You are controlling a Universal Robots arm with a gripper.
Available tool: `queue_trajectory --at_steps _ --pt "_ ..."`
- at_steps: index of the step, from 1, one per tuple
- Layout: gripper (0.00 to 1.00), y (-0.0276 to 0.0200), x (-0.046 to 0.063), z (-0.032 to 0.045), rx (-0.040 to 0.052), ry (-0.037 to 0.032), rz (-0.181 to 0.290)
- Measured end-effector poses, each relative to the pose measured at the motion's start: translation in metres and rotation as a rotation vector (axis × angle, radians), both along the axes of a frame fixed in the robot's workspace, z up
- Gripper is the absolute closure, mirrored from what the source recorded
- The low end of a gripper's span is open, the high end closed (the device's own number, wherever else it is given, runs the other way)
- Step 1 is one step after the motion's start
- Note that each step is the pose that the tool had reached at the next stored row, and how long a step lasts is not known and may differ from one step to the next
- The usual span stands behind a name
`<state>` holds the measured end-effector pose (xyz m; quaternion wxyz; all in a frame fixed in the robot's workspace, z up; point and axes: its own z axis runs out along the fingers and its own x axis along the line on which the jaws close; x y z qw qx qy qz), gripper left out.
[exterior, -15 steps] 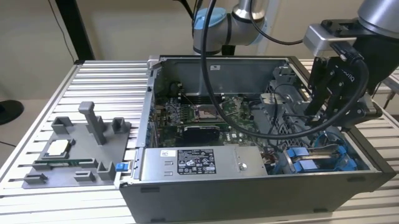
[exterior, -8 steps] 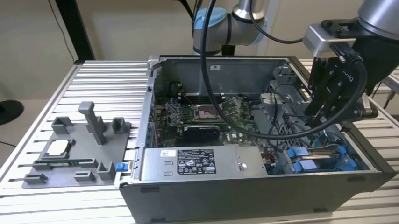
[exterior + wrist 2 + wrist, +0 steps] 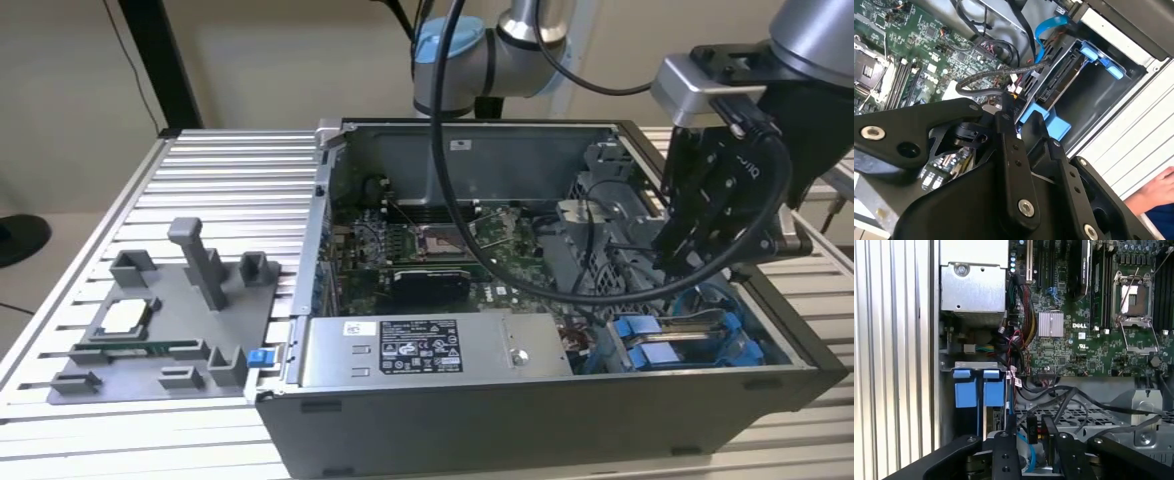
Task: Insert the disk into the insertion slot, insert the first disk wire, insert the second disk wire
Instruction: 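Insert the first disk wire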
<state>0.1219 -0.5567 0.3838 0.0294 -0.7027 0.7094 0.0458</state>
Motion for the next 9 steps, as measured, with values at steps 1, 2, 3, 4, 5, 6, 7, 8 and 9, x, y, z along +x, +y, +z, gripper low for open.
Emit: queue_trajectory --at_steps 1,2,3,4,5,6,7,8,9 --pt "0.00 0.0000 0.0000 -0.0003 0.0001 -0.0002 0.005" --pt "0.00 0.0000 0.0000 -0.0005 0.0000 -0.0004 0.013" --pt "0.00 0.0000 0.0000 -0.0007 -0.0001 -0.0008 0.021" --pt "0.00 0.0000 0.0000 -0.0008 -0.0001 -0.0011 0.025" --pt "0.00 0.0000 0.0000 -0.0009 0.0000 -0.0015 0.028" --pt "1.00 0.0000 0.0001 -0.0011 0.0007 -0.0024 0.028" --pt "1.00 0.0000 0.0001 -0.0012 0.0021 -0.0033 0.028" --pt "1.00 0.0000 0.0001 -0.0013 0.0035 -0.0044 0.028" --pt "1.00 0.0000 0.0000 -0.0013 0.0049 -0.0056 0.028"
